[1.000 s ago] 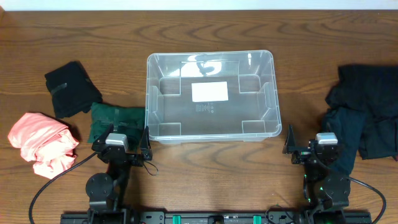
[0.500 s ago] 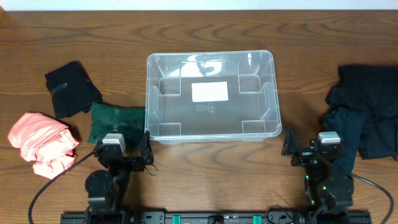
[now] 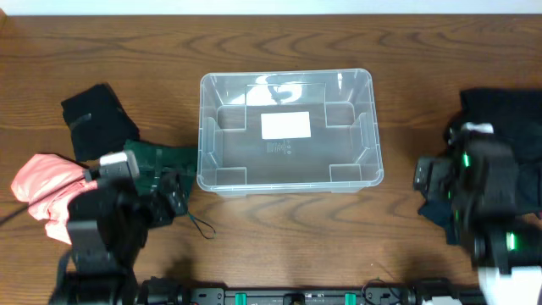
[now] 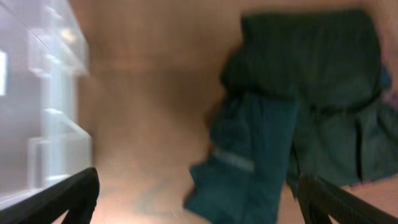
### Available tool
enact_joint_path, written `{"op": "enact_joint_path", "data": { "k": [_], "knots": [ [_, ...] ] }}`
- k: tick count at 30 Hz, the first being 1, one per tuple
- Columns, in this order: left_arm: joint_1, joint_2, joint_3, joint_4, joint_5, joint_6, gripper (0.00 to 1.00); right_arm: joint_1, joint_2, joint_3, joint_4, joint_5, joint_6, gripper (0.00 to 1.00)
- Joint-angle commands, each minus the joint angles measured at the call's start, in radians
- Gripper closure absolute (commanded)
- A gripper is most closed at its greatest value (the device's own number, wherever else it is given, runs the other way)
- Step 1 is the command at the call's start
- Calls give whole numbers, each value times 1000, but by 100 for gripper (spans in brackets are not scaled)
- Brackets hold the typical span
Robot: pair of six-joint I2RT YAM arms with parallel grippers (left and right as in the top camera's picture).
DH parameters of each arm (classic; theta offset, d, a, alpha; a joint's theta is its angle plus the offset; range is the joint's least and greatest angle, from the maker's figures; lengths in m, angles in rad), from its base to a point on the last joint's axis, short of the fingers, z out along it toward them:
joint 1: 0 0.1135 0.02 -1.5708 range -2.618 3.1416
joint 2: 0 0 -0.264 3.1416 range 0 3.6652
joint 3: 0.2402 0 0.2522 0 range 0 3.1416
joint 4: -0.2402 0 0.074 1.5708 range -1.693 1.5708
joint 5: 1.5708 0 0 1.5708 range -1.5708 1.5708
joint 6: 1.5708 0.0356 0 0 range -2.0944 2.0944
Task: Pack container
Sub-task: 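Reach the right gripper to the black garment and grasp it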
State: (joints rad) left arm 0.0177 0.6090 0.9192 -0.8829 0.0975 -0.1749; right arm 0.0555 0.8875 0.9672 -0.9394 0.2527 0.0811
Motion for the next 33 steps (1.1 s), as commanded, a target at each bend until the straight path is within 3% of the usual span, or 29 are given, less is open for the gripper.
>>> {"op": "enact_joint_path", "data": {
  "k": [1, 4, 8, 11, 24, 27, 29, 33],
  "knots": [
    [-2, 92, 43, -34, 30, 19, 2, -24, 187, 93, -65, -10, 19, 1],
    [-2, 132, 43, -45, 29, 20, 2, -26, 289, 102, -63, -5, 25, 1],
    [-2, 157, 43, -45, 29, 20, 2, -65, 406, 95, -72, 109, 213, 1],
    [-2, 161, 43, -44, 29, 20, 2, -116, 486, 78, -65, 117, 266, 1],
    [-2, 161, 43, -45, 29, 20, 2, -220, 877, 48, -44, 187, 348, 2],
    [-2, 161, 43, -44, 29, 20, 2, -221, 935, 48, -40, 180, 352, 18],
    [-2, 161, 43, -44, 29, 20, 2, -221, 962, 48, -41, 180, 352, 43],
    [-2, 161, 43, -44, 29, 20, 2, -220, 976, 48, -40, 165, 352, 83]
  ]
}}
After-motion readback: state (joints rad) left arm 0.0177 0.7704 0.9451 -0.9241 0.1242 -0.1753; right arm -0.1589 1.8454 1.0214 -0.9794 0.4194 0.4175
